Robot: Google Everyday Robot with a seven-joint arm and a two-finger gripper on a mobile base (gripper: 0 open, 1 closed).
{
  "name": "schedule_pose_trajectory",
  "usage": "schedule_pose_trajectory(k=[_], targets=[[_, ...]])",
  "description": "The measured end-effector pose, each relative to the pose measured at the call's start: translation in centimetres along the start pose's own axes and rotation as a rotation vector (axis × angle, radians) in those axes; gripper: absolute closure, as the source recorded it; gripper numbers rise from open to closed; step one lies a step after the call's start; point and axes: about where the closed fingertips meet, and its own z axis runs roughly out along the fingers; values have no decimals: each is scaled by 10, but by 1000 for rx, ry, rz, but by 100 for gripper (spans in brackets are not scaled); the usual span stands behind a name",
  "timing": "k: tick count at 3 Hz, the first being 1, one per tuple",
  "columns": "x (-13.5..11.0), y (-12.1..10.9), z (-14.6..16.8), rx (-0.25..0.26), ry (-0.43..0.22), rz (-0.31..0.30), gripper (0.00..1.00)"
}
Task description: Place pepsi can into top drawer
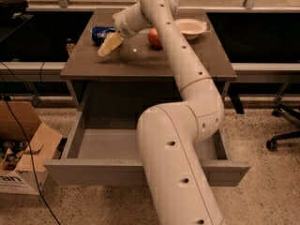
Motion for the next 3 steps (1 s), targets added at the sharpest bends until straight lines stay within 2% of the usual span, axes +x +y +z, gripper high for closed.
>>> schedule_pose_trajectory(k=[1, 3], targets=[[7, 4, 6, -18, 17, 18, 19], [6, 0, 0, -5, 34, 12, 65]])
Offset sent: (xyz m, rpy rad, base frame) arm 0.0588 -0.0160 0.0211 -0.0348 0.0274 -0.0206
